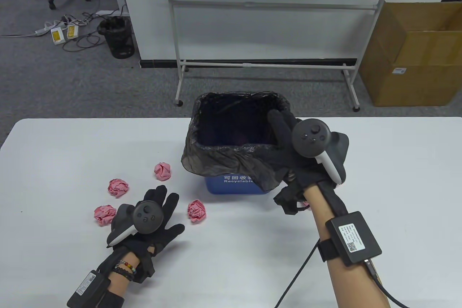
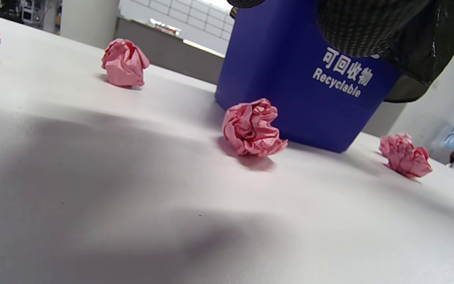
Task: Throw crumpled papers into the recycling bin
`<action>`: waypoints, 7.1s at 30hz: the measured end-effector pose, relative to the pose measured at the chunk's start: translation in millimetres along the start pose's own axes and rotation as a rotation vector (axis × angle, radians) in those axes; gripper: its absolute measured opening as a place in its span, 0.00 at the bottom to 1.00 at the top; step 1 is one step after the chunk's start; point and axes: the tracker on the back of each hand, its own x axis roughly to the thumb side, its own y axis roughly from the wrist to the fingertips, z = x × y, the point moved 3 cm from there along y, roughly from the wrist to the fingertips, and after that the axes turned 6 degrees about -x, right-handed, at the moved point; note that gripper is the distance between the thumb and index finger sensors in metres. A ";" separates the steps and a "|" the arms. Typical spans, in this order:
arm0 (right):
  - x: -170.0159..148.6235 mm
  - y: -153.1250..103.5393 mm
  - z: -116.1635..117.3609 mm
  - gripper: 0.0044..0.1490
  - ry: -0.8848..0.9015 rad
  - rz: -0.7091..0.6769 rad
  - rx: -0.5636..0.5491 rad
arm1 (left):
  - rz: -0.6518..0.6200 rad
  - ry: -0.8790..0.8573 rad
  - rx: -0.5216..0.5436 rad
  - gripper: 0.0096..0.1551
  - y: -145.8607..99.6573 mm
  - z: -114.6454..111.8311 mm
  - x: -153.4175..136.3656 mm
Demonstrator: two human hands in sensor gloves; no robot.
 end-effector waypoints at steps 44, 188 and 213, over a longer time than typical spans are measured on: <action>-199.0 -16.9 147.9 0.49 -0.528 0.310 0.086 | 0.041 0.027 -0.006 0.52 2.1 -2.1 -6.9; -256.4 54.5 122.6 0.57 -0.416 0.626 0.056 | 0.048 0.073 -0.037 0.52 4.1 -7.2 -2.6; -215.9 46.7 110.4 0.45 -0.623 0.528 -0.028 | 0.035 0.083 -0.046 0.52 5.5 -10.4 0.6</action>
